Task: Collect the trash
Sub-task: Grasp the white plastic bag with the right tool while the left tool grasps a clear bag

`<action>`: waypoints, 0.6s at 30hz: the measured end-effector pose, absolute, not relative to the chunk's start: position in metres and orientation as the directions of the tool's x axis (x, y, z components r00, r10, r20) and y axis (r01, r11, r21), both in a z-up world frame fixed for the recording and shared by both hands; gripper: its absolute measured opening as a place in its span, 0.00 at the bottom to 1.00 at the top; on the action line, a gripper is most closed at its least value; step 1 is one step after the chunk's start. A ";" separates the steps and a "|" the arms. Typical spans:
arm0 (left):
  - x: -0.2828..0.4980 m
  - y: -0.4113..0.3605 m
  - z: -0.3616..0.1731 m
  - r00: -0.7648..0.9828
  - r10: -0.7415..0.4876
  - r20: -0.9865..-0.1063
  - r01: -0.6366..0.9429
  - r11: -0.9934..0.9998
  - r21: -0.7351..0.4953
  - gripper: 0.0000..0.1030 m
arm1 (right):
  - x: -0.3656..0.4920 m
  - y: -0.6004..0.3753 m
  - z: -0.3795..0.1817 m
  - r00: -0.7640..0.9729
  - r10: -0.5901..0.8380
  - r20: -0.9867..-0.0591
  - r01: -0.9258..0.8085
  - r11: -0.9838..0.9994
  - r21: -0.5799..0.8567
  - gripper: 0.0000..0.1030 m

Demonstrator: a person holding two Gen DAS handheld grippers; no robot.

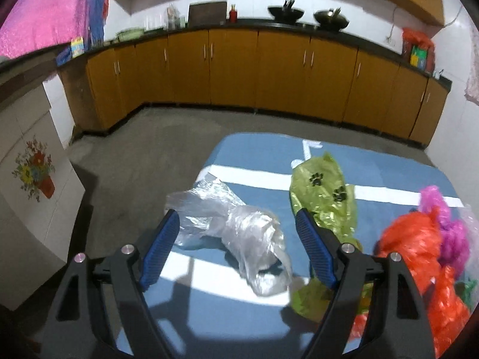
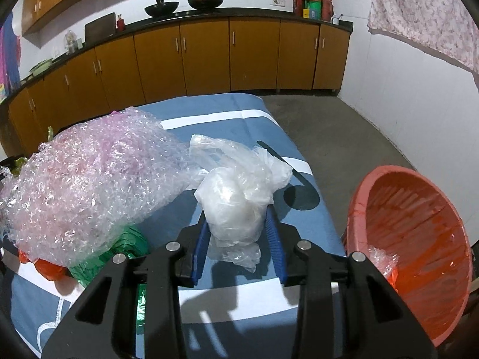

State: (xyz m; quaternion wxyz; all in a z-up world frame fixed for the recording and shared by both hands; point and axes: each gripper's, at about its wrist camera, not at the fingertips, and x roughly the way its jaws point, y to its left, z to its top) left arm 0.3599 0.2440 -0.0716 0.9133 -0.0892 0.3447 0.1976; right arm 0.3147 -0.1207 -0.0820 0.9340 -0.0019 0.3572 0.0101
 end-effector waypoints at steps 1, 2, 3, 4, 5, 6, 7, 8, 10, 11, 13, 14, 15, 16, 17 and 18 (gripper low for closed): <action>0.364 0.246 -0.075 0.674 0.292 -0.678 -0.427 0.903 -0.036 0.70 | 0.315 -0.122 -0.082 0.744 0.016 -0.668 -0.020 1.000 0.003 0.36; 0.369 0.250 -0.079 0.660 0.280 -0.697 -0.433 0.900 -0.049 0.67 | 0.315 -0.122 -0.082 0.744 0.015 -0.668 -0.020 1.000 0.001 0.36; 0.371 0.252 -0.081 0.654 0.276 -0.705 -0.437 0.898 -0.054 0.62 | 0.315 -0.123 -0.082 0.743 0.015 -0.669 -0.020 1.000 0.000 0.36; 0.375 0.255 -0.084 0.644 0.267 -0.717 -0.438 0.897 -0.059 0.59 | 0.315 -0.124 -0.082 0.743 0.014 -0.669 -0.020 1.000 -0.001 0.36; 0.377 0.257 -0.086 0.636 0.258 -0.727 -0.436 0.898 -0.063 0.55 | 0.316 -0.125 -0.082 0.743 0.015 -0.669 -0.021 1.000 -0.001 0.36; 0.378 0.259 -0.088 0.635 0.249 -0.731 -0.431 0.900 -0.068 0.51 | 0.316 -0.125 -0.082 0.743 0.015 -0.669 -0.021 1.000 0.000 0.36; 0.378 0.259 -0.088 0.638 0.243 -0.731 -0.426 0.902 -0.072 0.47 | 0.316 -0.125 -0.082 0.743 0.016 -0.669 -0.022 1.000 0.000 0.36; 0.379 0.258 -0.088 0.642 0.234 -0.730 -0.415 0.907 -0.075 0.40 | 0.316 -0.126 -0.082 0.744 0.016 -0.668 -0.022 1.000 0.000 0.36; 0.376 0.256 -0.086 0.649 0.222 -0.727 -0.396 0.915 -0.074 0.34 | 0.315 -0.126 -0.082 0.745 0.018 -0.667 -0.023 1.000 0.002 0.36; 0.374 0.255 -0.085 0.653 0.218 -0.725 -0.388 0.919 -0.073 0.34 | 0.314 -0.126 -0.082 0.745 0.020 -0.667 -0.024 1.000 0.003 0.36; 0.368 0.253 -0.083 0.658 0.217 -0.721 -0.380 0.923 -0.069 0.31 | 0.311 -0.126 -0.081 0.746 0.023 -0.665 -0.026 1.000 0.005 0.36; 0.364 0.252 -0.083 0.661 0.213 -0.720 -0.375 0.924 -0.071 0.29 | 0.309 -0.126 -0.080 0.748 0.024 -0.663 -0.027 1.000 0.006 0.36; 0.360 0.251 -0.081 0.664 0.207 -0.719 -0.370 0.926 -0.075 0.29 | 0.307 -0.126 -0.079 0.750 0.026 -0.661 -0.028 1.000 0.007 0.36; 0.355 0.251 -0.080 0.669 0.201 -0.715 -0.364 0.928 -0.080 0.28 | 0.305 -0.126 -0.077 0.752 0.027 -0.658 -0.028 1.000 0.009 0.36; 0.349 0.249 -0.079 0.675 0.197 -0.711 -0.358 0.930 -0.082 0.28 | 0.302 -0.127 -0.076 0.754 0.028 -0.656 -0.028 1.000 0.011 0.36; 0.342 0.247 -0.076 0.683 0.189 -0.705 -0.348 0.934 -0.086 0.27 | 0.299 -0.127 -0.074 0.756 0.029 -0.653 -0.027 1.000 0.013 0.36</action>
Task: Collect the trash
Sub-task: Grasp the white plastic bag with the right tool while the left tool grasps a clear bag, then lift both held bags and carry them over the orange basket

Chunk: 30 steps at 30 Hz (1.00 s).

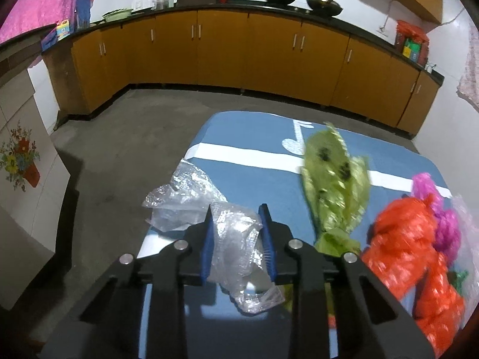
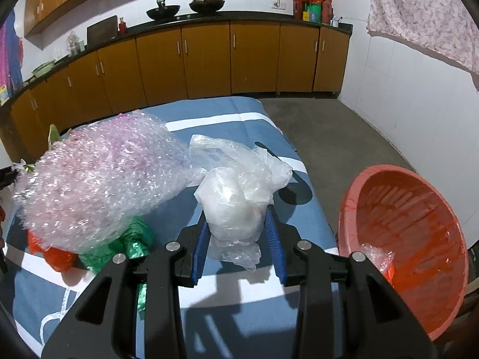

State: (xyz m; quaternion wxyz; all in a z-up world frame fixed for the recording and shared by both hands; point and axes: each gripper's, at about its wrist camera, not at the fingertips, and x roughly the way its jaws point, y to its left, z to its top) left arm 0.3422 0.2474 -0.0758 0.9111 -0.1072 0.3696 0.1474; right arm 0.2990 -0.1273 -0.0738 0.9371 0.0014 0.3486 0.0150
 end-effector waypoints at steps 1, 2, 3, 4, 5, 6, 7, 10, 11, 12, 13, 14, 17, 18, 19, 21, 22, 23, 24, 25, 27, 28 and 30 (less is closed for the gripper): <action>0.338 0.246 -0.074 0.689 0.183 -0.701 -0.340 0.936 -0.089 0.27 | 0.297 -0.128 -0.073 0.758 0.030 -0.652 -0.027 1.000 0.014 0.36; 0.331 0.244 -0.071 0.696 0.177 -0.696 -0.331 0.939 -0.092 0.26 | 0.295 -0.128 -0.071 0.760 0.031 -0.650 -0.026 1.000 0.016 0.36; 0.326 0.242 -0.068 0.701 0.171 -0.692 -0.323 0.942 -0.094 0.26 | 0.291 -0.129 -0.069 0.762 0.031 -0.647 -0.026 0.999 0.018 0.36; 0.319 0.240 -0.065 0.710 0.163 -0.686 -0.312 0.945 -0.099 0.26 | 0.289 -0.129 -0.068 0.763 0.032 -0.645 -0.026 0.999 0.019 0.36; 0.312 0.238 -0.062 0.717 0.155 -0.679 -0.305 0.947 -0.105 0.26 | 0.286 -0.130 -0.066 0.765 0.033 -0.643 -0.025 0.999 0.021 0.36; 0.306 0.237 -0.059 0.724 0.150 -0.673 -0.298 0.948 -0.110 0.26 | 0.283 -0.130 -0.065 0.767 0.034 -0.641 -0.024 0.999 0.023 0.36; 0.298 0.235 -0.056 0.732 0.145 -0.666 -0.292 0.949 -0.115 0.26 | 0.281 -0.131 -0.065 0.768 0.034 -0.640 -0.024 0.999 0.025 0.36; 0.277 0.229 -0.047 0.752 0.124 -0.647 -0.269 0.954 -0.130 0.26 | 0.271 -0.132 -0.062 0.772 0.037 -0.635 -0.024 0.999 0.028 0.36; 0.269 0.227 -0.043 0.760 0.117 -0.640 -0.260 0.956 -0.134 0.26 | 0.270 -0.133 -0.061 0.772 0.038 -0.634 -0.025 0.999 0.029 0.36; 0.262 0.225 -0.039 0.765 0.110 -0.634 -0.252 0.958 -0.138 0.26 | 0.268 -0.134 -0.060 0.773 0.038 -0.633 -0.025 0.999 0.031 0.36; 0.258 0.222 -0.037 0.769 0.105 -0.630 -0.246 0.959 -0.141 0.26 | 0.265 -0.134 -0.059 0.775 0.039 -0.631 -0.024 0.999 0.033 0.36; 0.252 0.220 -0.033 0.776 0.097 -0.624 -0.236 0.961 -0.145 0.26 | 0.262 -0.135 -0.058 0.777 0.040 -0.629 -0.023 0.999 0.036 0.36; 0.237 0.211 -0.023 0.790 0.069 -0.610 -0.206 0.966 -0.157 0.26 | 0.254 -0.138 -0.054 0.783 0.043 -0.620 -0.020 0.999 0.043 0.36; 0.231 0.207 -0.019 0.796 0.054 -0.603 -0.190 0.968 -0.165 0.26 | 0.251 -0.139 -0.053 0.786 0.043 -0.617 -0.019 0.999 0.045 0.36; 0.228 0.202 -0.016 0.800 0.047 -0.599 -0.183 0.969 -0.168 0.26 | 0.249 -0.140 -0.051 0.789 0.043 -0.613 -0.019 0.999 0.046 0.36; 0.219 0.192 -0.009 0.808 0.024 -0.588 -0.155 0.973 -0.173 0.26 | 0.244 -0.141 -0.048 0.794 0.043 -0.607 -0.018 0.999 0.048 0.36; 0.217 0.187 -0.006 0.811 0.014 -0.585 -0.142 0.975 -0.173 0.26 | 0.241 -0.142 -0.046 0.797 0.044 -0.602 -0.018 0.999 0.049 0.36; 0.214 0.183 -0.004 0.814 0.005 -0.581 -0.131 0.976 -0.174 0.26 | 0.238 -0.144 -0.044 0.801 0.043 -0.598 -0.017 0.999 0.050 0.36; 0.213 0.179 -0.003 0.816 -0.003 -0.579 -0.120 0.977 -0.174 0.26 | 0.235 -0.145 -0.042 0.805 0.043 -0.592 -0.015 0.999 0.051 0.36; 0.210 0.173 0.000 0.819 -0.014 -0.574 -0.104 0.979 -0.173 0.26 | 0.232 -0.148 -0.041 0.808 0.042 -0.588 -0.013 0.998 0.053 0.36; 0.206 0.162 0.004 0.825 -0.032 -0.565 -0.076 0.983 -0.166 0.27 | 0.227 -0.154 -0.036 0.814 0.041 -0.579 -0.008 0.998 0.060 0.36; 0.204 0.156 0.006 0.828 -0.038 -0.559 -0.062 0.986 -0.158 0.27 | 0.224 -0.156 -0.034 0.818 0.040 -0.573 -0.004 0.998 0.063 0.36; 0.201 0.145 0.010 0.832 -0.060 -0.552 -0.030 0.988 -0.154 0.27 | 0.220 -0.161 -0.031 0.824 0.035 -0.565 0.003 0.998 0.067 0.36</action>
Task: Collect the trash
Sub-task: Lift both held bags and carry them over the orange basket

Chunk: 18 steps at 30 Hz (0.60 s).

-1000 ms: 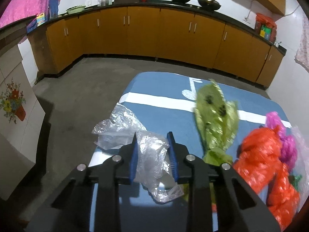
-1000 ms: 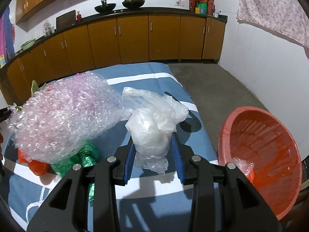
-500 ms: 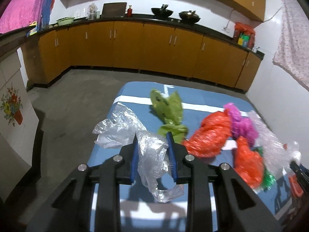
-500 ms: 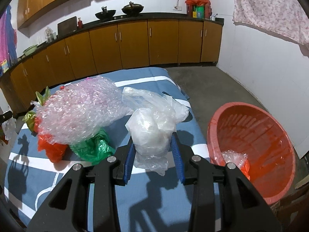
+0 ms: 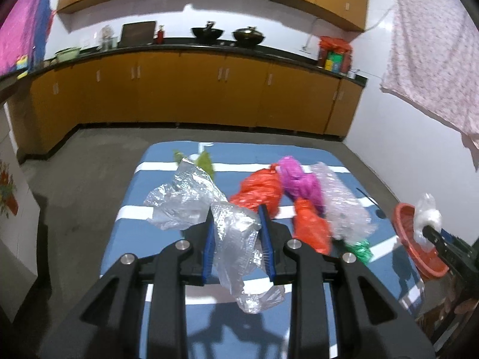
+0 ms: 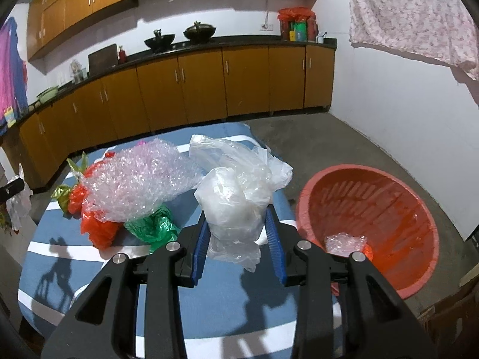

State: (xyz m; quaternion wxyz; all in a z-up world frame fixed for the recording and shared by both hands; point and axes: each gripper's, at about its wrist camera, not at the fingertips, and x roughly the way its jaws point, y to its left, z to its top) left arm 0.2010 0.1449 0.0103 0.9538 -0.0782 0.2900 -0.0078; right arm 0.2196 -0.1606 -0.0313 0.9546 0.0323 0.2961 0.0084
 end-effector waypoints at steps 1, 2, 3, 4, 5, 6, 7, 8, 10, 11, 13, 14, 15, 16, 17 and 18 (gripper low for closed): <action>0.200 0.141 0.011 0.832 -0.072 -0.550 -0.017 0.988 -0.155 0.27 | 0.217 -0.164 -0.029 0.828 0.032 -0.560 0.008 0.998 0.070 0.36; 0.199 0.137 0.012 0.833 -0.082 -0.548 -0.005 0.988 -0.156 0.27 | 0.215 -0.166 -0.028 0.830 0.029 -0.557 0.013 0.997 0.071 0.36; 0.198 0.132 0.013 0.834 -0.093 -0.544 0.007 0.988 -0.157 0.26 | 0.213 -0.169 -0.027 0.831 0.027 -0.556 0.016 0.997 0.072 0.36; 0.197 0.128 0.014 0.835 -0.100 -0.541 0.017 0.987 -0.157 0.27 | 0.211 -0.172 -0.026 0.833 0.023 -0.553 0.022 0.997 0.074 0.36; 0.196 0.122 0.016 0.836 -0.114 -0.537 0.033 0.987 -0.158 0.27 | 0.209 -0.175 -0.026 0.834 0.017 -0.551 0.028 0.997 0.072 0.36; 0.196 0.120 0.016 0.836 -0.123 -0.535 0.043 0.986 -0.160 0.27 | 0.208 -0.176 -0.025 0.836 0.011 -0.549 0.032 0.997 0.068 0.36; 0.196 0.115 0.017 0.835 -0.135 -0.533 0.057 0.985 -0.161 0.27 | 0.205 -0.179 -0.024 0.838 -0.002 -0.545 0.040 0.997 0.058 0.36; 0.196 0.110 0.017 0.835 -0.146 -0.531 0.069 0.984 -0.162 0.27 | 0.203 -0.182 -0.024 0.840 -0.010 -0.542 0.045 0.998 0.052 0.36; 0.195 0.100 0.019 0.832 -0.167 -0.528 0.095 0.982 -0.161 0.27 | 0.199 -0.187 -0.023 0.844 -0.025 -0.536 0.056 0.998 0.041 0.36; 0.195 0.095 0.019 0.831 -0.178 -0.527 0.107 0.981 -0.162 0.27 | 0.198 -0.188 -0.023 0.845 -0.031 -0.534 0.060 0.997 0.038 0.36; 0.195 0.086 0.020 0.829 -0.198 -0.523 0.132 0.978 -0.162 0.27 | 0.195 -0.194 -0.022 0.847 -0.045 -0.529 0.073 0.997 0.033 0.36; 0.195 0.079 0.021 0.827 -0.209 -0.521 0.145 0.976 -0.161 0.27 | 0.194 -0.197 -0.022 0.848 -0.051 -0.528 0.080 0.996 0.031 0.36; 0.195 0.073 0.022 0.826 -0.219 -0.520 0.157 0.974 -0.161 0.27 | 0.192 -0.202 -0.022 0.848 -0.061 -0.526 0.090 0.996 0.029 0.36; 0.196 0.068 0.022 0.824 -0.227 -0.519 0.167 0.973 -0.160 0.27 | 0.191 -0.204 -0.021 0.848 -0.068 -0.525 0.097 0.995 0.028 0.36; 0.196 0.062 0.023 0.822 -0.236 -0.518 0.178 0.971 -0.159 0.27 | 0.190 -0.208 -0.021 0.848 -0.075 -0.524 0.105 0.994 0.027 0.36; 0.197 0.055 0.023 0.820 -0.246 -0.517 0.192 0.969 -0.156 0.27 | 0.189 -0.212 -0.022 0.848 -0.082 -0.524 0.113 0.993 0.028 0.36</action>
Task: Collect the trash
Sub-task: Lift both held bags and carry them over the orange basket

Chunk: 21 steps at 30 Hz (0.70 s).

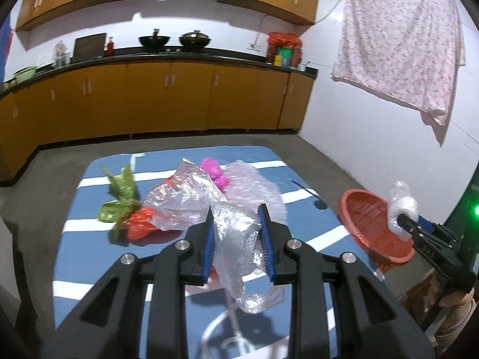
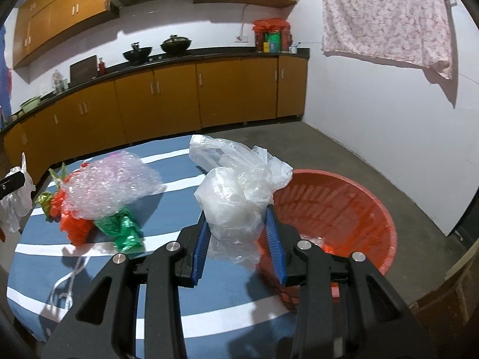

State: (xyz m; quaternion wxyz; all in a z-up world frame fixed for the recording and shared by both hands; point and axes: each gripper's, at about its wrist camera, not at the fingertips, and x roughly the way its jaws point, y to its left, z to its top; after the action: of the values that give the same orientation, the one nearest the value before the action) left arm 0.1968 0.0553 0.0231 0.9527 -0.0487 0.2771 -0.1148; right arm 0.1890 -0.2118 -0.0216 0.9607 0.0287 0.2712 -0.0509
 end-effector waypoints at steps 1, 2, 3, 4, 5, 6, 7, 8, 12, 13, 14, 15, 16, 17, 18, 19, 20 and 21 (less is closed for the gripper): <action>0.197 0.049 0.023 0.818 -0.253 -0.516 0.201 0.967 -0.155 0.27 | 0.188 -0.218 -0.022 0.846 -0.092 -0.525 0.127 0.991 0.031 0.36; 0.197 0.043 0.023 0.816 -0.263 -0.515 0.214 0.965 -0.153 0.27 | 0.187 -0.219 -0.023 0.845 -0.097 -0.525 0.134 0.990 0.033 0.36; 0.198 0.037 0.023 0.813 -0.271 -0.515 0.225 0.963 -0.151 0.27 | 0.186 -0.223 -0.024 0.844 -0.104 -0.526 0.144 0.989 0.036 0.36; 0.198 0.030 0.023 0.810 -0.282 -0.515 0.239 0.959 -0.149 0.27 | 0.185 -0.229 -0.024 0.842 -0.114 -0.528 0.158 0.987 0.039 0.36; 0.199 0.023 0.023 0.806 -0.291 -0.515 0.250 0.957 -0.149 0.27 | 0.185 -0.232 -0.025 0.841 -0.120 -0.528 0.166 0.985 0.040 0.36; 0.200 0.015 0.023 0.801 -0.304 -0.516 0.266 0.953 -0.149 0.27 | 0.184 -0.237 -0.026 0.838 -0.129 -0.530 0.179 0.983 0.042 0.36; 0.200 0.010 0.022 0.798 -0.310 -0.516 0.274 0.950 -0.147 0.27 | 0.184 -0.239 -0.027 0.837 -0.135 -0.531 0.186 0.982 0.044 0.36; 0.201 0.003 0.022 0.794 -0.321 -0.517 0.287 0.947 -0.147 0.27 | 0.184 -0.244 -0.027 0.835 -0.143 -0.532 0.197 0.979 0.045 0.36; 0.204 -0.018 0.020 0.782 -0.346 -0.518 0.322 0.936 -0.140 0.27 | 0.182 -0.258 -0.028 0.829 -0.170 -0.532 0.229 0.972 0.046 0.36; 0.205 -0.026 0.019 0.779 -0.353 -0.519 0.333 0.933 -0.136 0.27 | 0.182 -0.262 -0.029 0.828 -0.180 -0.532 0.240 0.970 0.045 0.36; 0.206 -0.032 0.018 0.775 -0.359 -0.520 0.341 0.930 -0.133 0.27 | 0.182 -0.264 -0.029 0.826 -0.187 -0.531 0.247 0.968 0.044 0.36; 0.207 -0.040 0.017 0.771 -0.367 -0.521 0.352 0.927 -0.131 0.27 | 0.182 -0.267 -0.029 0.825 -0.192 -0.531 0.253 0.967 0.043 0.36; 0.209 -0.046 0.016 0.767 -0.374 -0.522 0.361 0.923 -0.131 0.27 | 0.181 -0.271 -0.029 0.823 -0.201 -0.531 0.263 0.964 0.043 0.36; 0.210 -0.052 0.015 0.763 -0.379 -0.523 0.368 0.921 -0.130 0.27 | 0.181 -0.274 -0.029 0.822 -0.204 -0.531 0.267 0.963 0.043 0.36; 0.212 -0.060 0.014 0.758 -0.388 -0.524 0.378 0.916 -0.131 0.27 | 0.181 -0.278 -0.029 0.820 -0.211 -0.532 0.276 0.960 0.044 0.36; 0.213 -0.064 0.013 0.753 -0.395 -0.527 0.386 0.913 -0.133 0.27 | 0.180 -0.281 -0.030 0.819 -0.216 -0.532 0.282 0.958 0.044 0.36; 0.216 -0.072 0.012 0.746 -0.403 -0.530 0.395 0.909 -0.135 0.27 | 0.180 -0.283 -0.030 0.817 -0.220 -0.532 0.287 0.957 0.044 0.36; 0.219 -0.080 0.011 0.738 -0.414 -0.533 0.406 0.903 -0.138 0.27 | 0.181 -0.286 -0.030 0.816 -0.226 -0.533 0.293 0.955 0.044 0.36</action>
State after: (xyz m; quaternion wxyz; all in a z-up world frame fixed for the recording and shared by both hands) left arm 0.2186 -0.0803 0.0108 0.9322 -0.0062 0.2873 -0.2199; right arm 0.1808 -0.2863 -0.0300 0.9508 0.0619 0.2713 -0.1364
